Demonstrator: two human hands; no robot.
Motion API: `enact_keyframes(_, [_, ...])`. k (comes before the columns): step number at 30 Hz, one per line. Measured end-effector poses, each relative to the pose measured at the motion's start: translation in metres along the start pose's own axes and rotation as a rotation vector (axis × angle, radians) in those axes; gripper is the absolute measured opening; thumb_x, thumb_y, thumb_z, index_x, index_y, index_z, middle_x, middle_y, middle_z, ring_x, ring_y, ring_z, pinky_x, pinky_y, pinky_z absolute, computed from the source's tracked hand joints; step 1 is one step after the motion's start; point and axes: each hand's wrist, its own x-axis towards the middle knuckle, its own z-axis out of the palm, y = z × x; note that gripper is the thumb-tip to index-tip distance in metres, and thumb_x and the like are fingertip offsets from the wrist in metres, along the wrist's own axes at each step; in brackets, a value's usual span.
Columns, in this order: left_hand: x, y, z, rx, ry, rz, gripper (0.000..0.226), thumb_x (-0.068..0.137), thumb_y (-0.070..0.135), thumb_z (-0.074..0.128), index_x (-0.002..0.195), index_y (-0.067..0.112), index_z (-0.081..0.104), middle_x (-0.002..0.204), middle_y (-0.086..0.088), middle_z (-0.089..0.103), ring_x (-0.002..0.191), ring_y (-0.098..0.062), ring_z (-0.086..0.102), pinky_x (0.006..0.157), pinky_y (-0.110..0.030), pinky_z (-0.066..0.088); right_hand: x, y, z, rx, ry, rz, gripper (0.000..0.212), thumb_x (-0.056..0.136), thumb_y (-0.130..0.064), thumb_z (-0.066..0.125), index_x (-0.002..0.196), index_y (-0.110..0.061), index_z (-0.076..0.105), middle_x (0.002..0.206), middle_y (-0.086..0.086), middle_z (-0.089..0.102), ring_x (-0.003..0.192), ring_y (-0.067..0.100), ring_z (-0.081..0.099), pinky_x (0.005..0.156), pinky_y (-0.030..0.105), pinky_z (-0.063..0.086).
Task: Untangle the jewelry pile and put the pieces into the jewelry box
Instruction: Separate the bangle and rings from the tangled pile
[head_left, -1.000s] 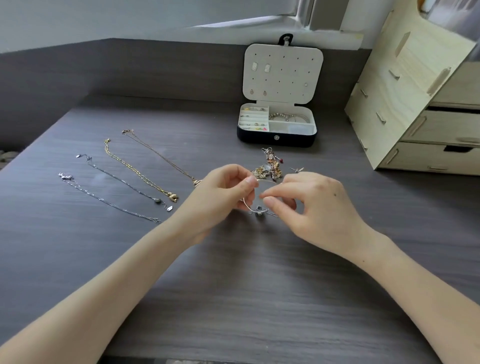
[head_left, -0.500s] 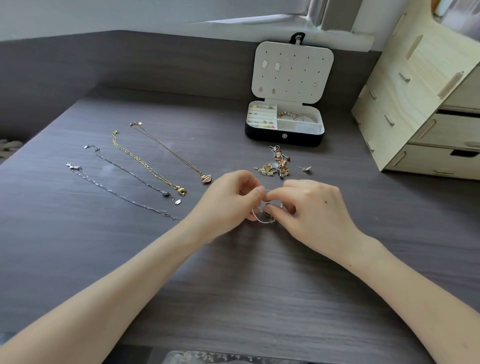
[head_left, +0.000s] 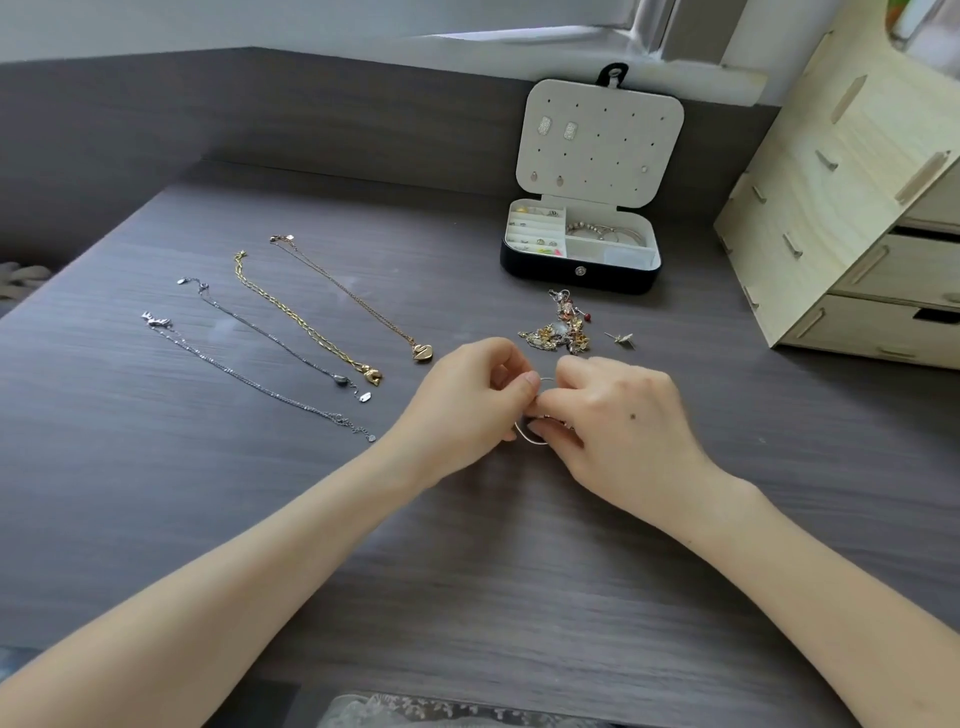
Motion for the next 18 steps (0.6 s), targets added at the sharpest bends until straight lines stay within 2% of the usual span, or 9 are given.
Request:
enact_keyframes(3, [0.0, 0.0, 0.0, -0.008, -0.015, -0.016, 0.016, 0.093, 0.015, 0.054, 0.078, 0.012, 0.059, 0.062, 0.004, 0.055, 0.05, -0.013, 0.058, 0.059, -0.029, 0.052, 0.003, 0.0, 0.004, 0.015, 0.0, 0.021, 0.013, 0.071, -0.022, 0.064, 0.058, -0.023, 0.063, 0.059, -0.003, 0.05, 0.049, 0.023, 0.055, 0.048, 0.02, 0.019])
enact_keyframes(5, [0.001, -0.001, -0.001, -0.013, -0.015, -0.024, 0.018, 0.093, 0.015, 0.053, 0.076, 0.014, 0.057, 0.062, 0.005, 0.054, 0.049, -0.013, 0.058, 0.062, -0.035, 0.055, 0.004, -0.002, 0.006, 0.003, -0.034, 0.026, 0.021, 0.06, -0.014, 0.08, 0.057, -0.02, 0.061, 0.059, -0.002, 0.051, 0.048, 0.023, 0.056, 0.048, 0.019, 0.02])
enact_keyframes(7, [0.002, -0.001, -0.001, -0.012, -0.014, -0.031, 0.021, 0.094, 0.015, 0.053, 0.073, 0.016, 0.055, 0.062, 0.006, 0.053, 0.048, -0.012, 0.058, 0.065, -0.039, 0.055, 0.004, -0.003, 0.007, -0.019, -0.058, 0.017, 0.029, 0.052, -0.009, 0.086, 0.059, -0.017, 0.059, 0.06, 0.0, 0.052, 0.047, 0.022, 0.056, 0.047, 0.02, 0.021])
enact_keyframes(8, [0.002, 0.0, -0.001, -0.012, -0.014, -0.033, 0.021, 0.094, 0.015, 0.053, 0.073, 0.017, 0.055, 0.062, 0.006, 0.053, 0.049, -0.012, 0.059, 0.066, -0.04, 0.056, 0.003, -0.003, 0.008, -0.013, -0.054, 0.012, 0.029, 0.052, -0.008, 0.085, 0.061, -0.016, 0.059, 0.061, 0.001, 0.053, 0.047, 0.023, 0.056, 0.045, 0.02, 0.023])
enact_keyframes(10, [0.002, -0.001, -0.001, -0.018, -0.017, -0.039, 0.02, 0.094, 0.015, 0.053, 0.074, 0.017, 0.056, 0.063, 0.005, 0.054, 0.05, -0.013, 0.059, 0.069, -0.043, 0.056, 0.001, -0.003, 0.005, 0.045, -0.025, 0.026, 0.014, 0.067, -0.014, 0.073, 0.066, -0.014, 0.059, 0.066, 0.001, 0.054, 0.05, 0.024, 0.058, 0.043, 0.022, 0.029])
enact_keyframes(11, [0.002, -0.001, -0.001, -0.027, -0.019, -0.043, 0.019, 0.093, 0.015, 0.054, 0.075, 0.016, 0.057, 0.063, 0.005, 0.054, 0.05, -0.014, 0.059, 0.07, -0.045, 0.056, 0.001, -0.003, 0.001, 0.092, -0.009, 0.058, 0.008, 0.076, -0.02, 0.061, 0.07, -0.015, 0.059, 0.069, -0.002, 0.054, 0.054, 0.023, 0.059, 0.045, 0.023, 0.032])
enact_keyframes(13, [0.002, -0.003, -0.002, -0.049, -0.021, -0.048, 0.016, 0.093, 0.016, 0.055, 0.077, 0.014, 0.058, 0.063, 0.004, 0.054, 0.05, -0.014, 0.059, 0.072, -0.047, 0.056, 0.001, 0.001, -0.013, 0.221, -0.012, 0.153, 0.013, 0.083, -0.027, 0.05, 0.078, -0.019, 0.058, 0.075, -0.013, 0.046, 0.062, 0.014, 0.053, 0.054, 0.024, 0.032])
enact_keyframes(15, [0.002, -0.004, -0.002, -0.067, -0.022, -0.059, 0.016, 0.093, 0.015, 0.055, 0.078, 0.013, 0.058, 0.063, 0.003, 0.055, 0.05, -0.014, 0.059, 0.073, -0.048, 0.056, 0.0, 0.01, -0.029, 0.377, -0.078, 0.222, 0.008, 0.089, -0.027, 0.05, 0.082, -0.026, 0.054, 0.075, -0.016, 0.044, 0.065, 0.004, 0.042, 0.061, 0.024, 0.028])
enact_keyframes(18, [0.002, -0.004, -0.003, -0.097, -0.023, -0.077, 0.016, 0.094, 0.014, 0.055, 0.078, 0.012, 0.058, 0.061, 0.001, 0.055, 0.047, -0.012, 0.059, 0.075, -0.047, 0.056, -0.007, 0.021, -0.045, 0.522, -0.128, 0.249, 0.015, 0.09, -0.027, 0.054, 0.077, -0.032, 0.05, 0.079, -0.012, 0.054, 0.072, 0.0, 0.048, 0.062, 0.014, 0.032])
